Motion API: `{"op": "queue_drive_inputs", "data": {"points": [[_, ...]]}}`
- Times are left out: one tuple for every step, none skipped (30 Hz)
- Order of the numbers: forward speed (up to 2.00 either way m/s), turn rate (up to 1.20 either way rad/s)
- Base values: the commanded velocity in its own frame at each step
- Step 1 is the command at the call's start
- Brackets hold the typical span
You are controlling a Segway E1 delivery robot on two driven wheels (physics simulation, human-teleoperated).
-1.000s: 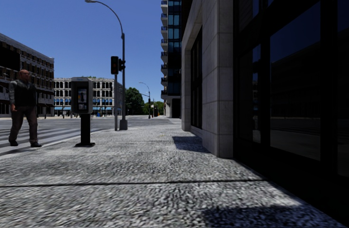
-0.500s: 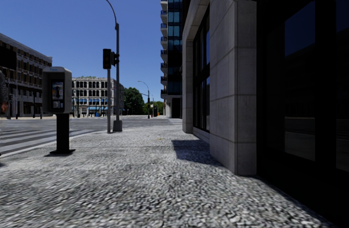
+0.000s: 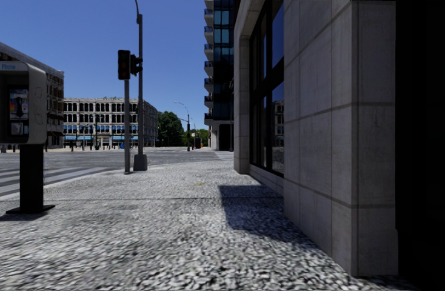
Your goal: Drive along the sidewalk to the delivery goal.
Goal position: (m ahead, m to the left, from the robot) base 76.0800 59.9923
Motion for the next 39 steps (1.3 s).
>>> {"op": "queue_drive_inputs", "data": {"points": [[1.84,0.0],[1.84,0.0],[1.76,0.08],[1.74,0.14],[1.73,0.16],[1.73,0.16],[1.73,0.17],[1.73,0.18],[1.73,0.18],[1.73,0.18],[1.73,0.18],[1.73,0.18],[1.73,0.18],[1.73,0.18],[1.73,0.18],[1.73,0.18],[1.73,0.18],[1.73,0.18],[1.73,0.18],[1.73,0.18],[1.73,0.18],[1.73,0.18],[1.73,0.18],[1.73,0.19],[1.72,0.2],[1.67,0.21],[1.49,0.27],[1.48,0.27],[1.48,0.27],[1.48,0.28],[1.48,0.29],[1.48,0.3],[1.48,0.32],[1.48,0.33],[1.48,0.33],[1.48,0.33],[1.48,0.33],[1.48,0.34],[1.48,0.34]]}}
